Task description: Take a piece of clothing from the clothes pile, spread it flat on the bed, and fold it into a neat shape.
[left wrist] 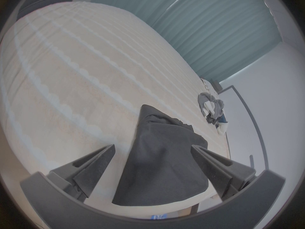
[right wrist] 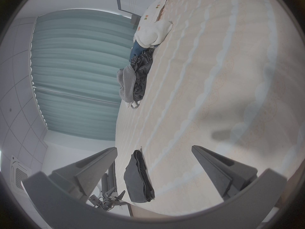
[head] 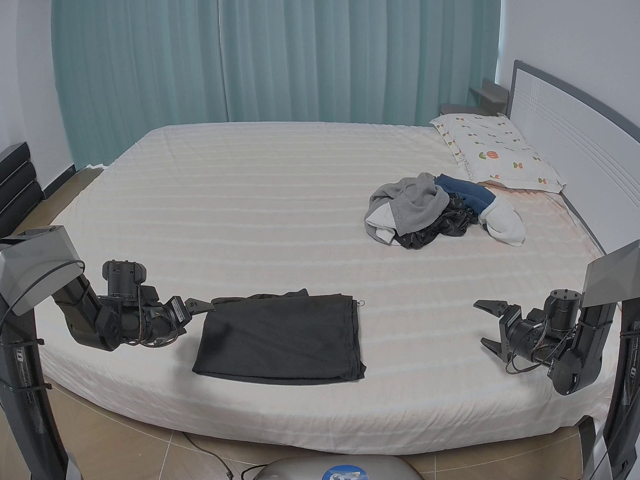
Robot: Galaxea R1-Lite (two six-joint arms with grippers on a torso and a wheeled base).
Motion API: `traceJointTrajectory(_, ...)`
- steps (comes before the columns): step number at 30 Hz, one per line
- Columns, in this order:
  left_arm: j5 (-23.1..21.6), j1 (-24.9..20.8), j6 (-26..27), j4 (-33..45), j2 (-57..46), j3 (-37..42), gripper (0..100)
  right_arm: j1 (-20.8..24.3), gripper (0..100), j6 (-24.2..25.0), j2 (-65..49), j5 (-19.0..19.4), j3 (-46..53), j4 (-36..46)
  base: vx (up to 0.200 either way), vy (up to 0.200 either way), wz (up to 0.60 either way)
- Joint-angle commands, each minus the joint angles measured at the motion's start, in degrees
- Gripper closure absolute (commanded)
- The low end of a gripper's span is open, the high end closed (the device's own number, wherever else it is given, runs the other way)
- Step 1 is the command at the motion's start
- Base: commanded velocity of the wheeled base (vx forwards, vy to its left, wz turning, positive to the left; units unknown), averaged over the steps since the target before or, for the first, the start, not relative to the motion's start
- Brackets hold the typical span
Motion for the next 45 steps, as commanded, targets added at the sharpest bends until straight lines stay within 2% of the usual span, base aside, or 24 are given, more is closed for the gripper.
traceJointTrajectory(1, -0.3, -0.5, 2.5, -0.1, 3.1, -1.7, 0, 0.3, 0, -0.2, 0.3, -0.1, 0.2, -0.6, 0.0, 0.0, 0.0)
traceJointTrajectory(9, 0.0, -1.4, 3.7, -0.5, 8.3, -8.3, 0, 0.2, 0, -0.5, 0.3, 0.0, 0.7, -0.6, 0.0, 0.0, 0.0)
traceJointTrajectory(18, 0.1, -3.5, 3.8, -0.6, 8.8, -8.1, 0, 0.3, 0, -0.5, 0.3, -0.1, 0.7, -0.6, 0.0, 0.0, 0.0)
traceJointTrajectory(35, 0.1, -4.4, 3.8, -2.7, 10.4, -8.5, 0, 0.2, 0, -0.5, 0.3, 0.1, 0.6, -0.7, 0.0, 0.0, 0.0)
traceJointTrajectory(36, 0.2, -4.4, 3.6, -3.5, 10.6, -8.5, 100, 0.1, 0, -0.5, 0.3, 0.1, 0.6, -0.7, 0.0, 0.0, 0.0)
traceJointTrajectory(45, 0.2, -4.4, 3.4, -4.1, 10.7, -8.2, 100, 0.2, 0, -0.5, 0.3, 0.1, 0.6, -0.7, 0.0, 0.0, 0.0)
